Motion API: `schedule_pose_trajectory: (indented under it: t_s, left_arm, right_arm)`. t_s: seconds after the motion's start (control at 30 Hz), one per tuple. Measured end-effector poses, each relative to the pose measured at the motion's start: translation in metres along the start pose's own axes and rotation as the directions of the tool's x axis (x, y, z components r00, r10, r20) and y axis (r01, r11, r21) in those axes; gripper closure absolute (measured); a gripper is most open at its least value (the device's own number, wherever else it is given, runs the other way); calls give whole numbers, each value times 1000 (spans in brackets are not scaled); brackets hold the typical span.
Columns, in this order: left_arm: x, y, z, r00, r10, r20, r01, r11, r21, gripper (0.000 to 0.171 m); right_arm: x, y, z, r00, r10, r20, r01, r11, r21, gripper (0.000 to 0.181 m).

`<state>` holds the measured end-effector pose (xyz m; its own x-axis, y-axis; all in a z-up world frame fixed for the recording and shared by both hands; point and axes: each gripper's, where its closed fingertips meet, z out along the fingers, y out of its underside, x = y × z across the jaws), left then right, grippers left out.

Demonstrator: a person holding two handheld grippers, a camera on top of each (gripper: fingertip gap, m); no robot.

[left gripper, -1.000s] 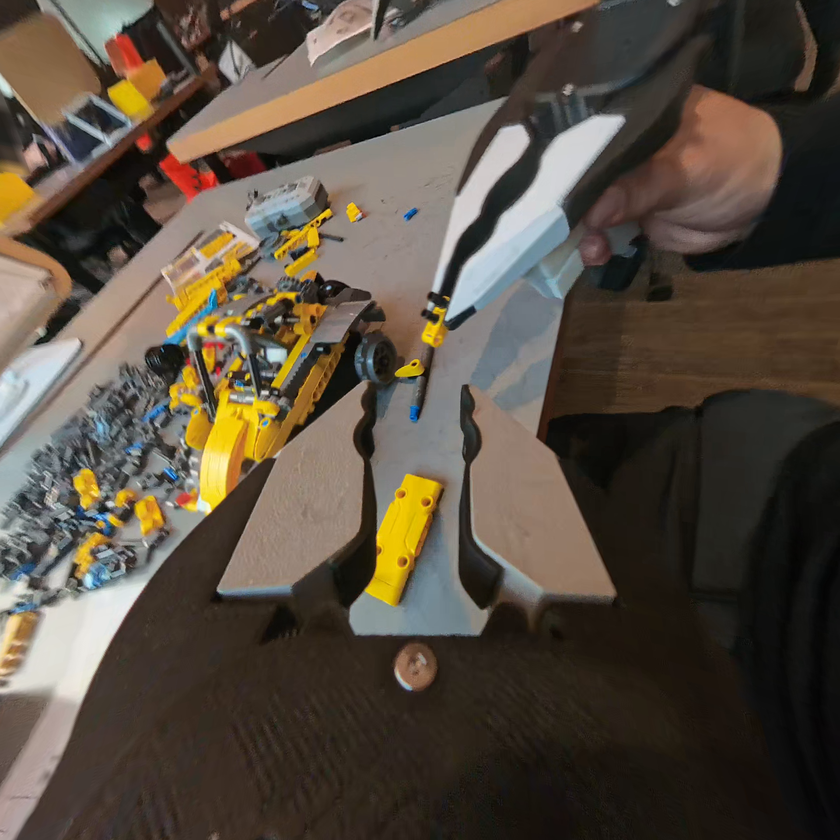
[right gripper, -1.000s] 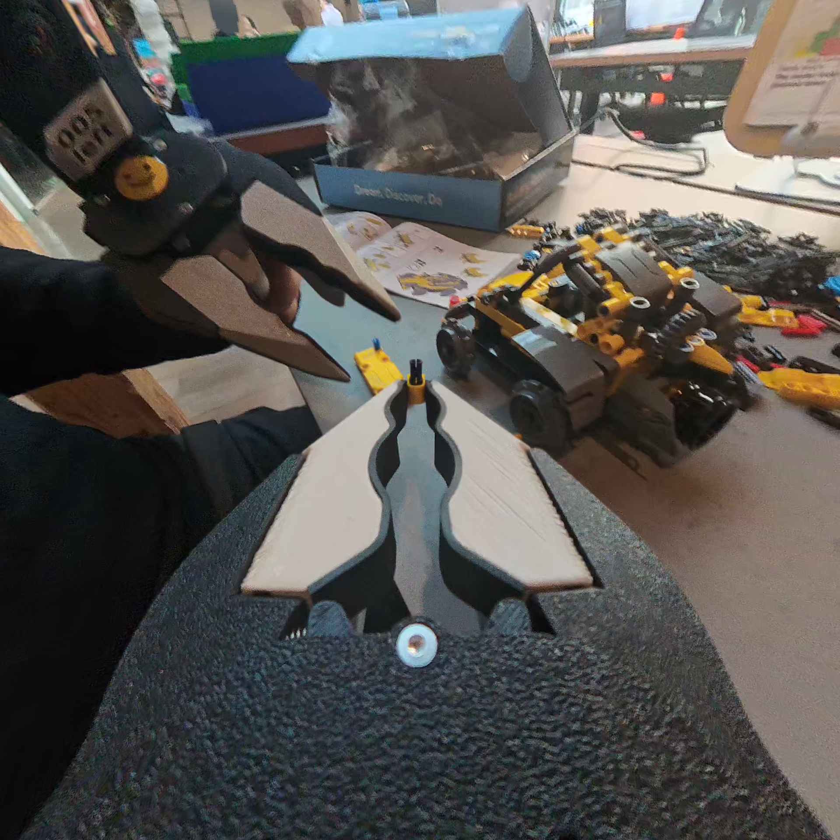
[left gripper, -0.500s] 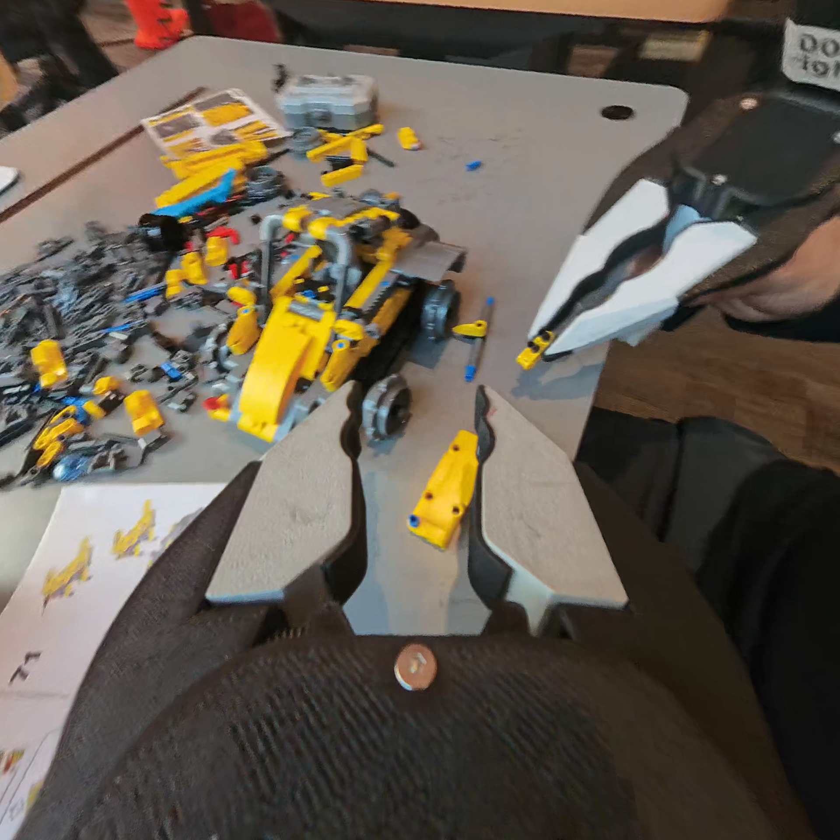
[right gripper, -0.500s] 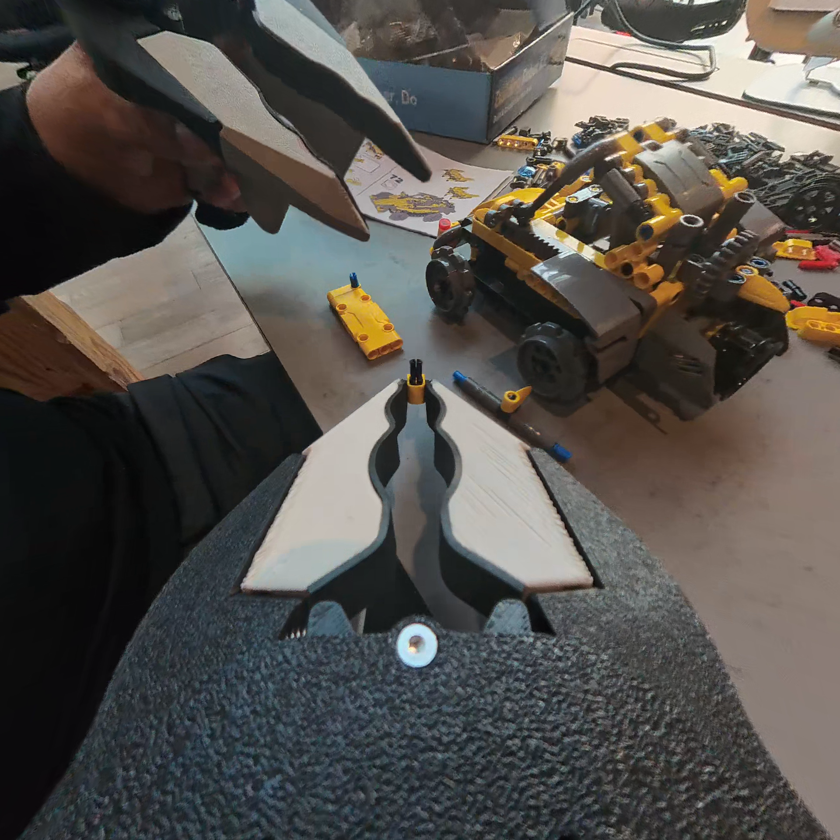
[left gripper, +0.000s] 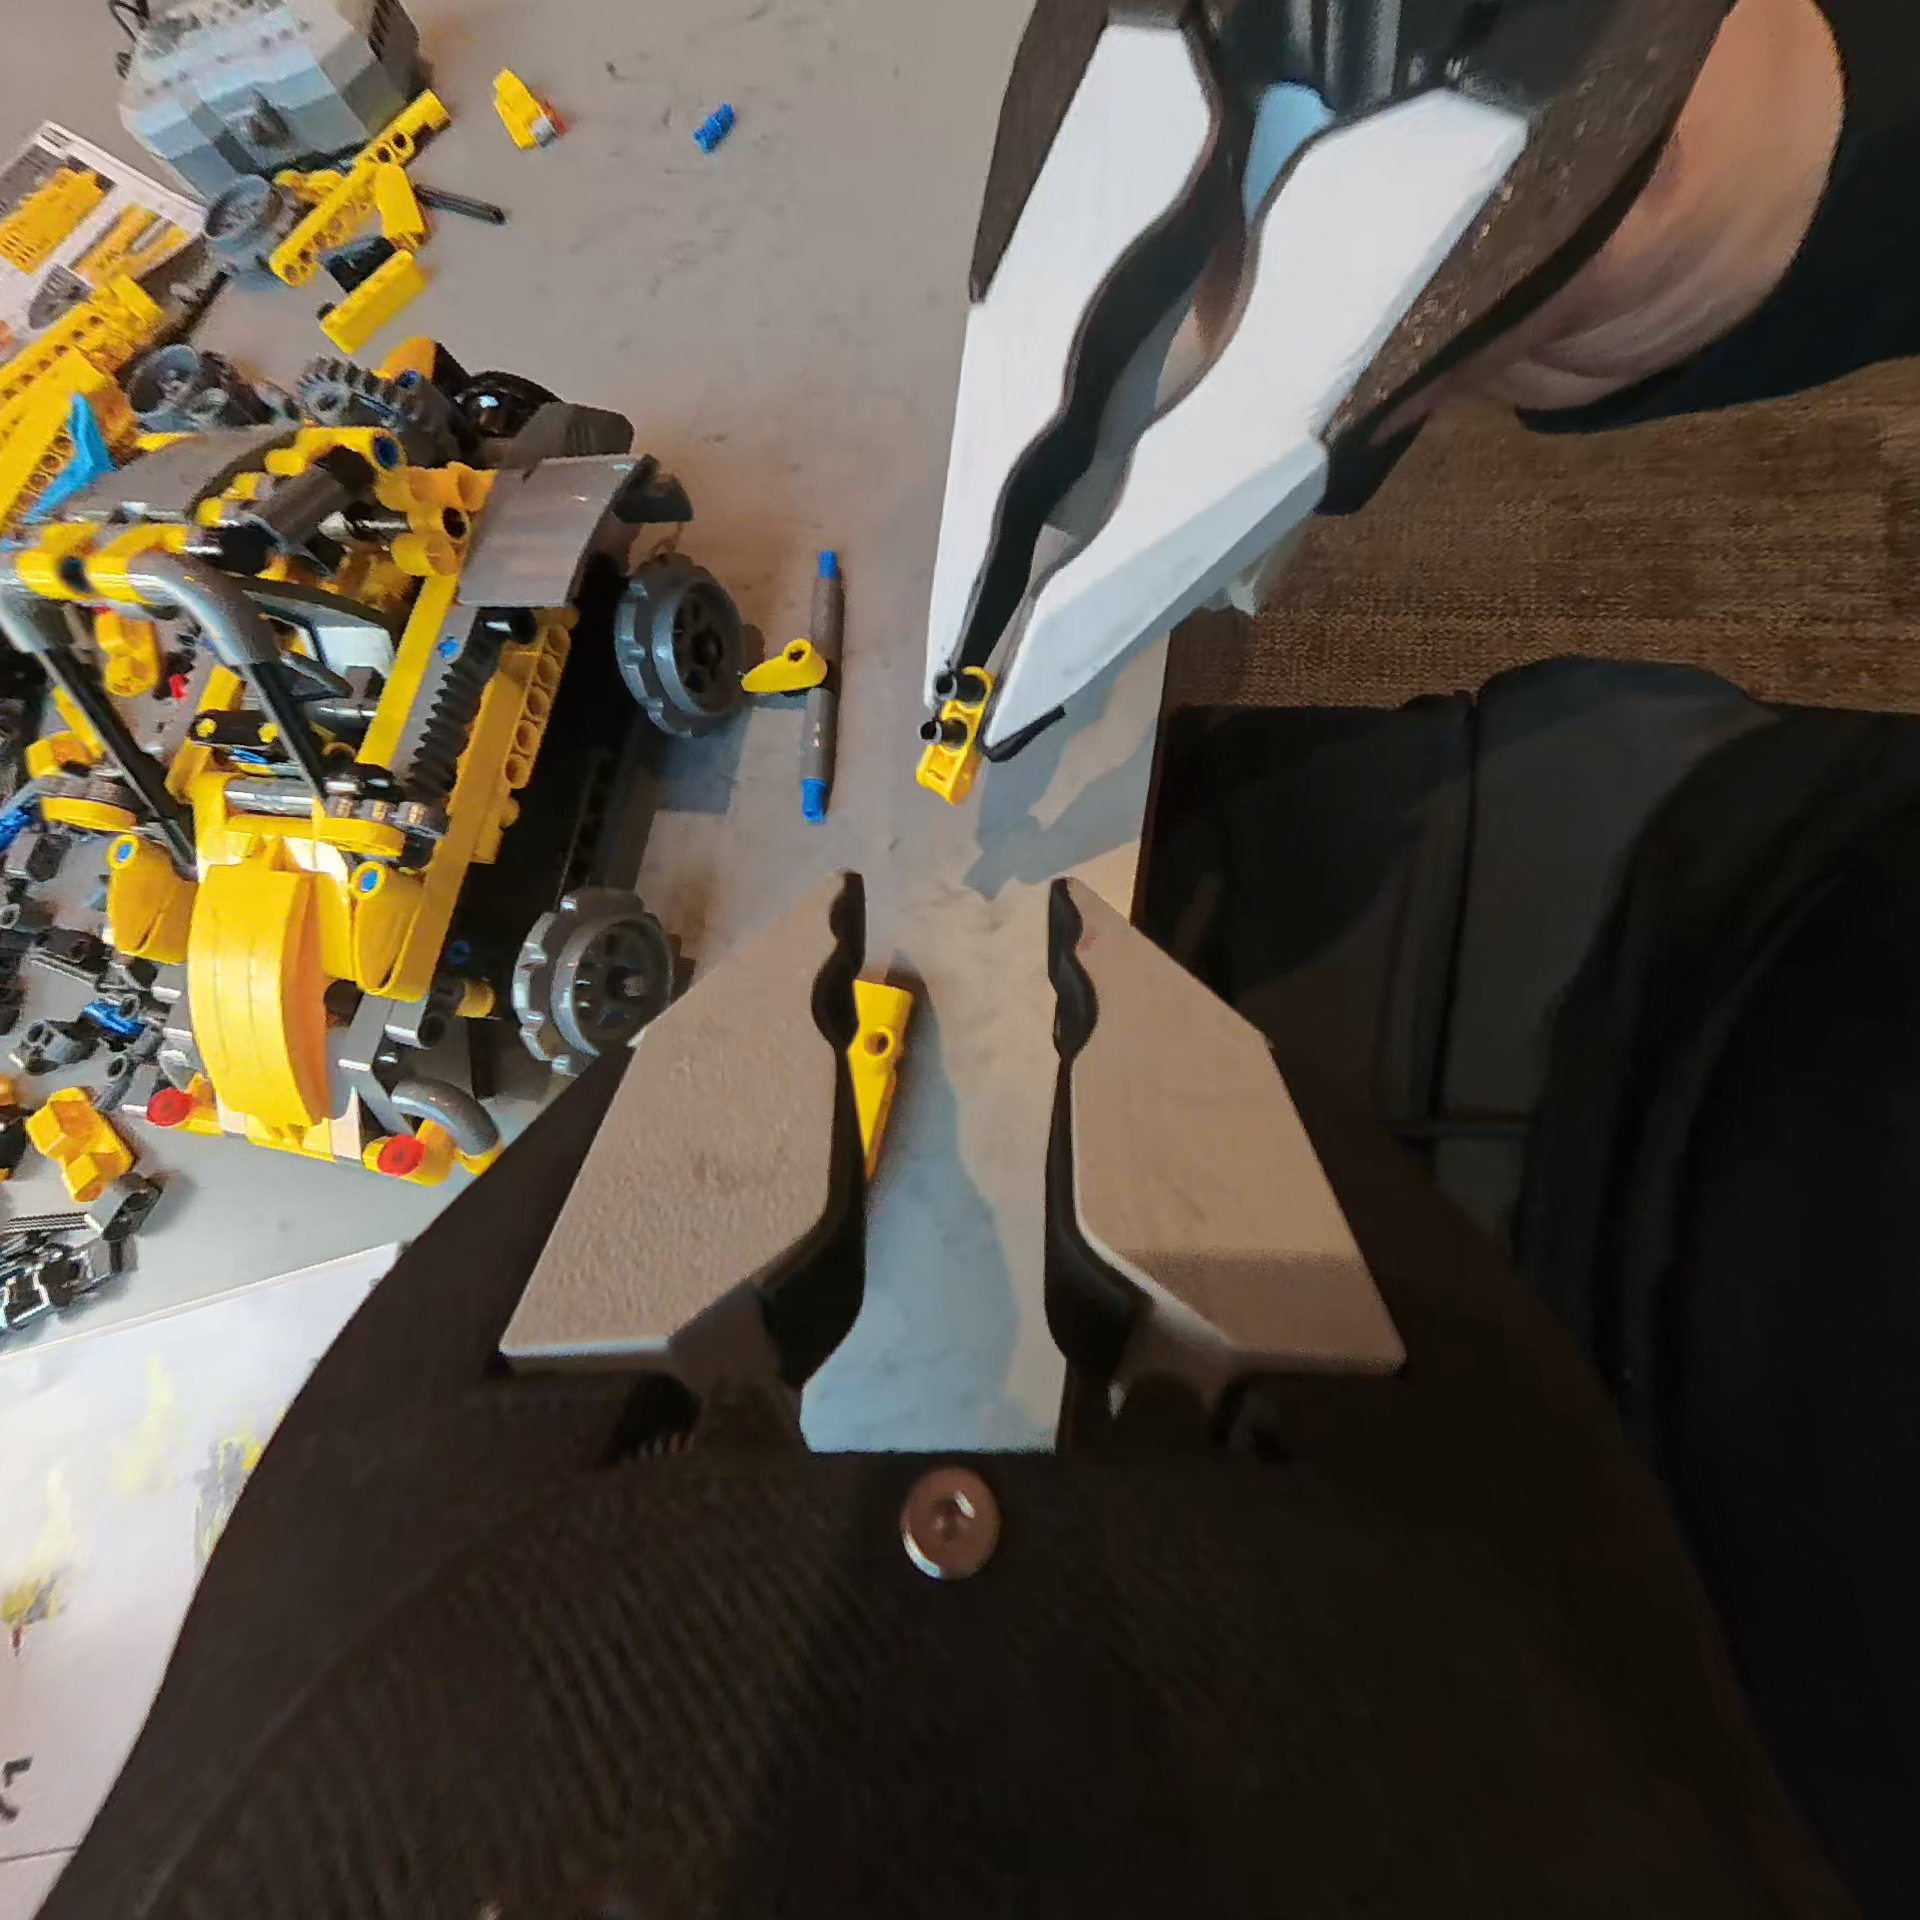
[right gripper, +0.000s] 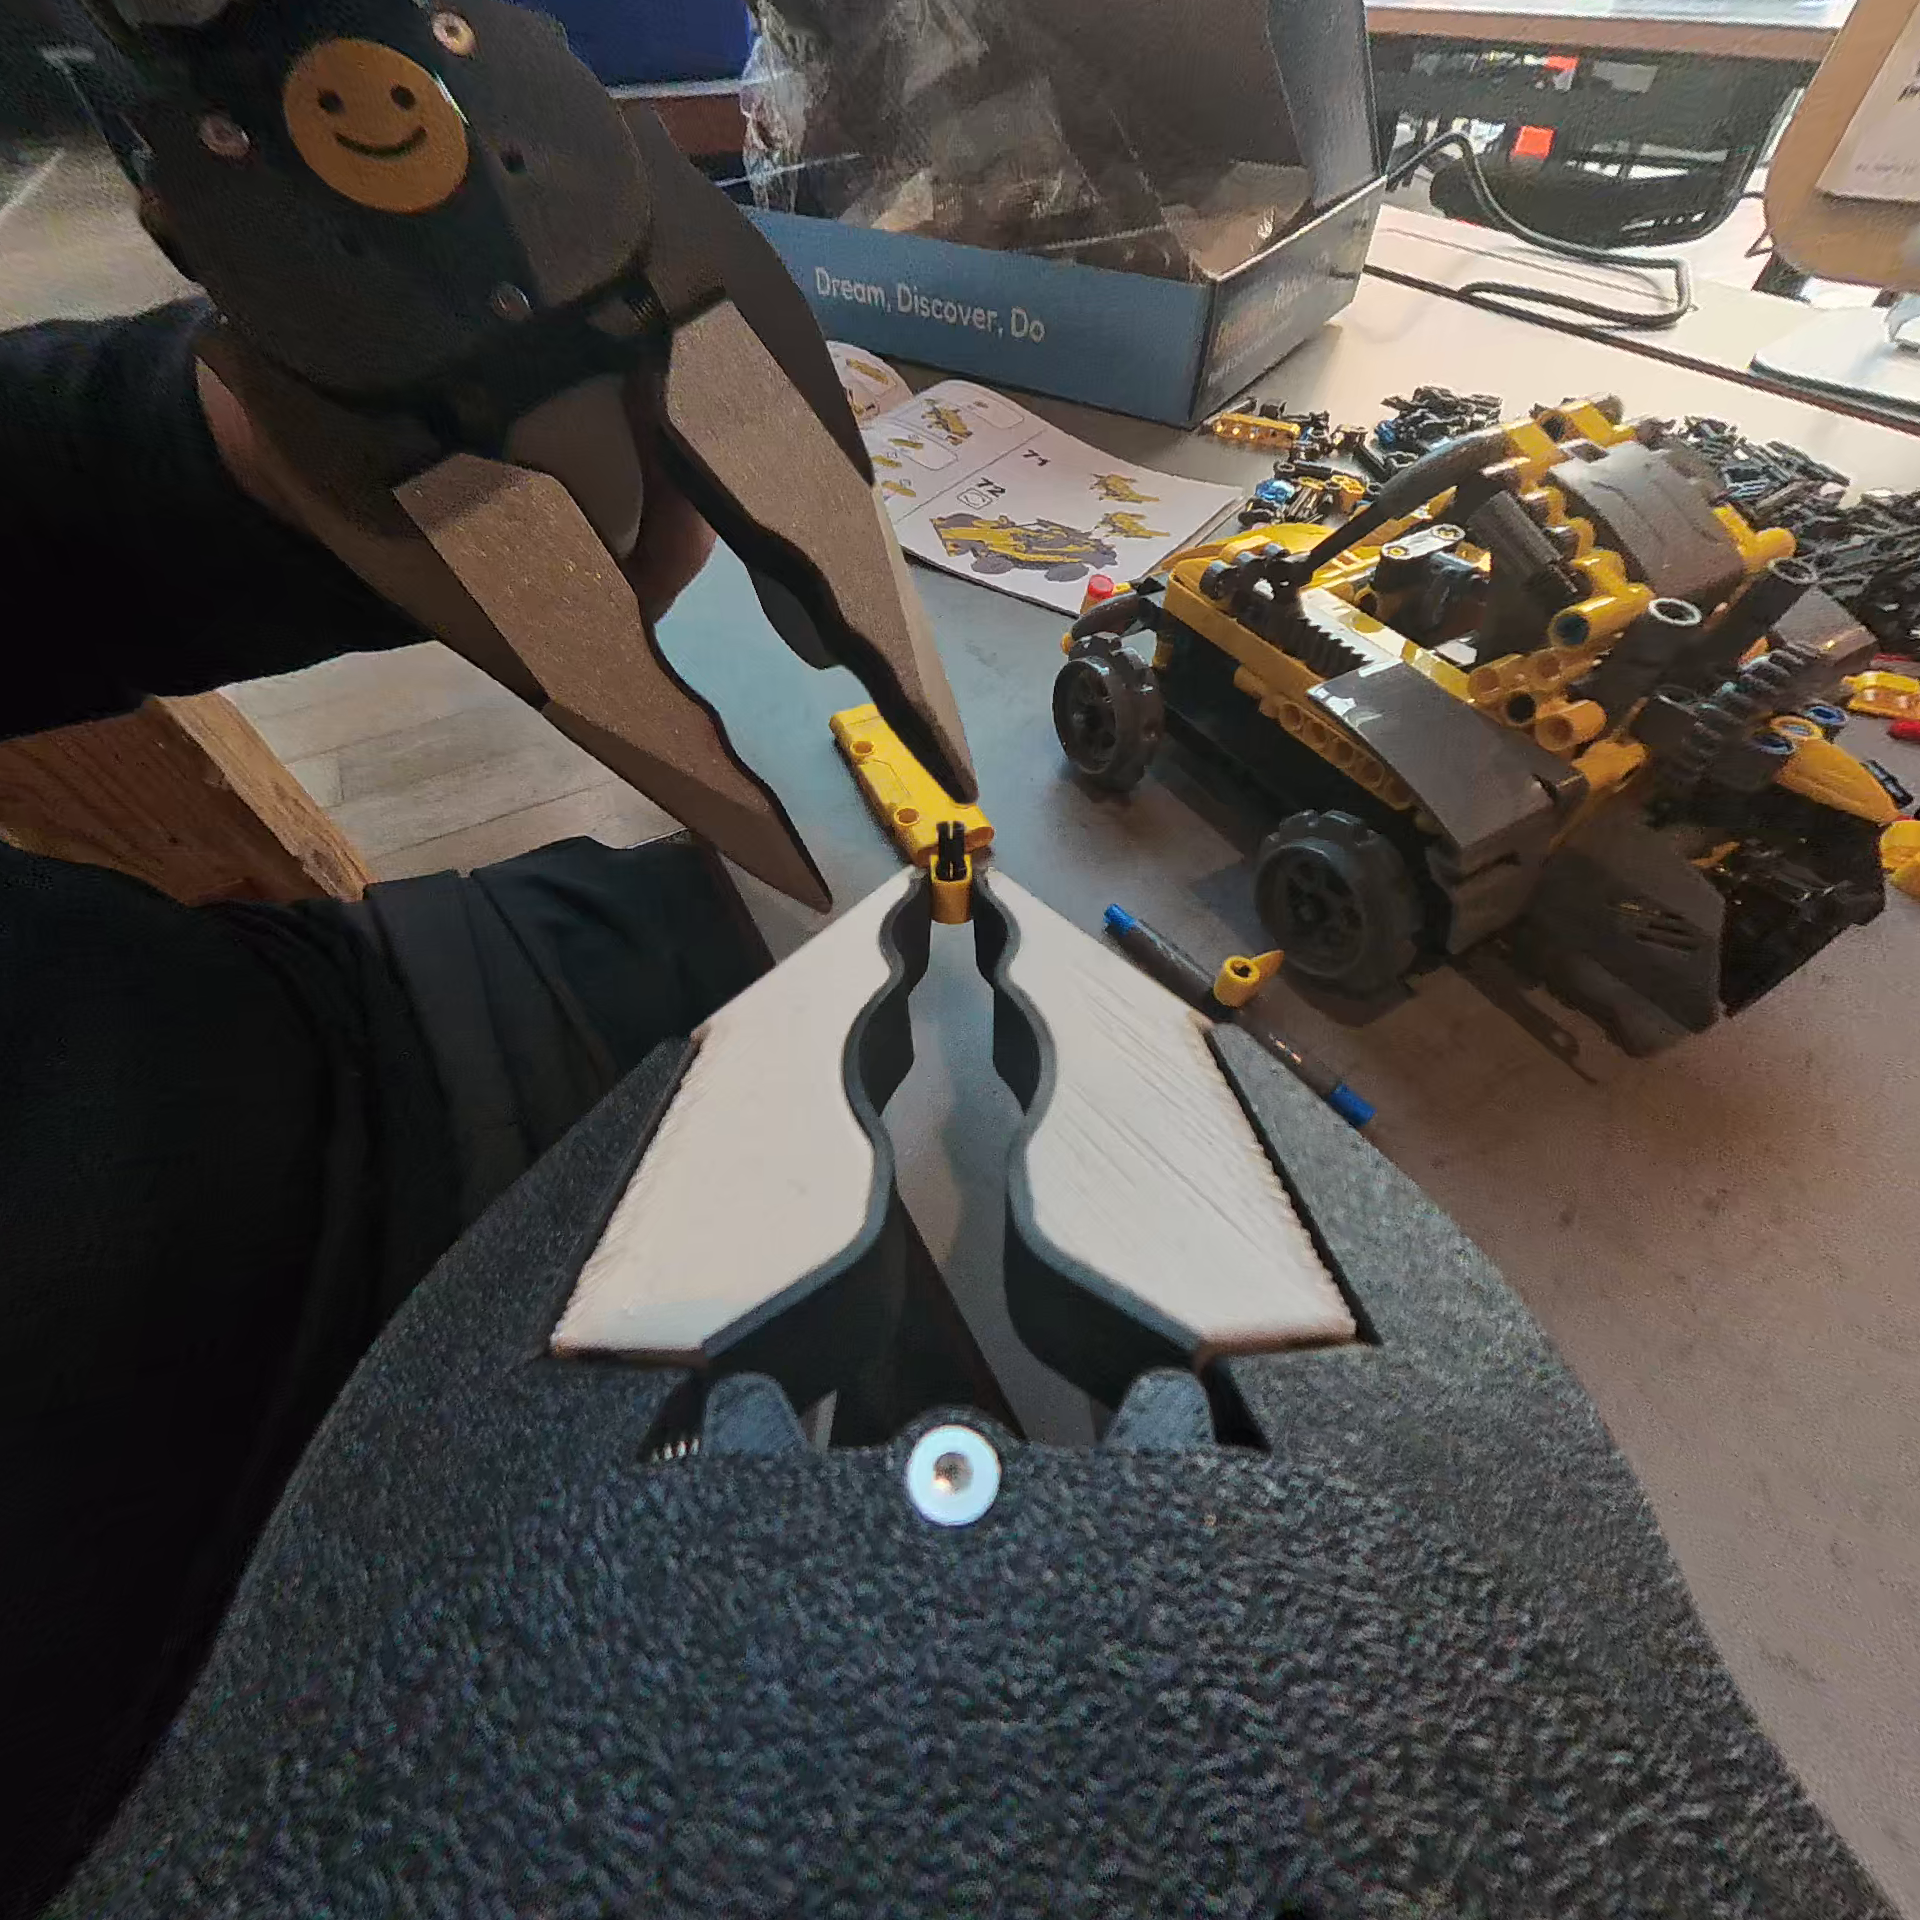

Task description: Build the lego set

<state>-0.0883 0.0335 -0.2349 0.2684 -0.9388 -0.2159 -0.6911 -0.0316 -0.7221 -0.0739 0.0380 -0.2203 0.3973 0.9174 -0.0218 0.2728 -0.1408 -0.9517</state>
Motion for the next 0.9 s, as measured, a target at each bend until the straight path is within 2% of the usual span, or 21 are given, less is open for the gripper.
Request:
schedule_pose_trajectory:
  t_s: [0.13,0.33,0.53,0.63,0.73,0.9]
  left_arm:
    - [1,7,1,1000,27,-4,-27,998,-53,142]
    - [2,6,-4,999,-18,-45,15,999,-49,142]
    - [-23,22,-23,1000,25,-1,-25,993,-117,141]
    - [-25,44,-37,995,-11,-96,-5,985,-173,124]
    - [-46,68,-36,1000,-8,-28,1,969,-246,124]
    - [-35,62,-23,995,-49,-90,30,978,-204,128]
  right_arm:
    - [0,-6,-3,998,-52,-30,52,998,18,174]
    - [-1,2,2,989,-136,-63,135,990,-33,174]
    - [2,8,4,987,-141,-73,137,989,-56,174]
    - [6,9,4,983,-153,-100,146,987,-71,174]
    - [7,12,5,976,-187,-115,176,980,-93,174]
    - [2,16,9,955,-270,-119,254,958,-136,174]
